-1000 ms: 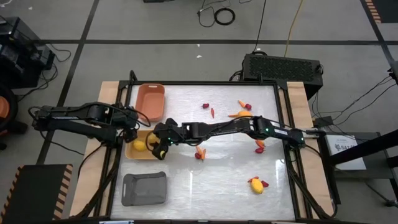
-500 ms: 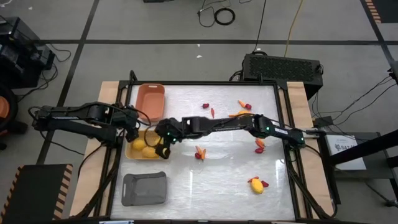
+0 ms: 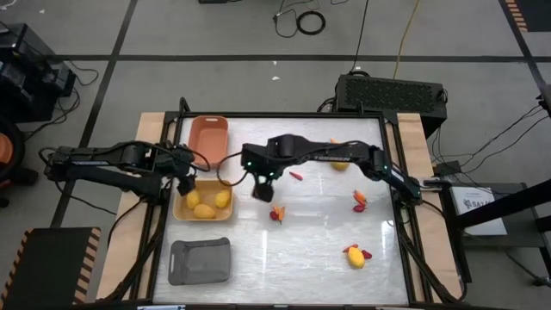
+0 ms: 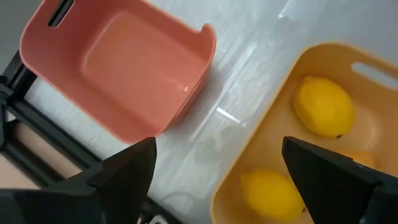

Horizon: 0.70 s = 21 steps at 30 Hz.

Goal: Sort produce into baskets
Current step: Put the yellow lemon into the yellow bin

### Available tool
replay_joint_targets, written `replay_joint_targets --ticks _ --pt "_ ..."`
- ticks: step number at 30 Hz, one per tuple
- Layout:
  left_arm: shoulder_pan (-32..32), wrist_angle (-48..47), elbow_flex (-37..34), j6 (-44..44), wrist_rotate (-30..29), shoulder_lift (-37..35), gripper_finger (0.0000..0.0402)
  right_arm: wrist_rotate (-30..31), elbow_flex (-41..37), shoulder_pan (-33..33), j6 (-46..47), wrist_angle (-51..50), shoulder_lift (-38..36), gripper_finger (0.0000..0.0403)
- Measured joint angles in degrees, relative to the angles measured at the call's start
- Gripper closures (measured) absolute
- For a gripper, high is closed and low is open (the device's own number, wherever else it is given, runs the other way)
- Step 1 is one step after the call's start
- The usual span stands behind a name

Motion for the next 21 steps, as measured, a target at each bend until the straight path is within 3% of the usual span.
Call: replay_joint_targets --ticks 6,13,17,21 --pt "0.0 2.5 0.0 0.0 -0.2 0.0 0.0048 0.3 0.0 -3.0 -5.3 -12.7 -0.1 0.0089" --pt "0.0 2.9 0.0 -3.1 -0.5 0.1 0.0048 1.1 -2.2 -8.3 -9.9 -15.9 -3.2 0.0089" --pt "0.0 2.9 0.0 -6.0 -0.7 0.1 0.0048 5.8 -10.5 -11.6 -11.6 -15.5 -9.6 0.0089" --pt "0.0 2.9 0.0 -8.7 -0.8 0.1 0.0048 6.2 -25.1 -16.2 -10.7 -9.2 -18.5 0.0089"
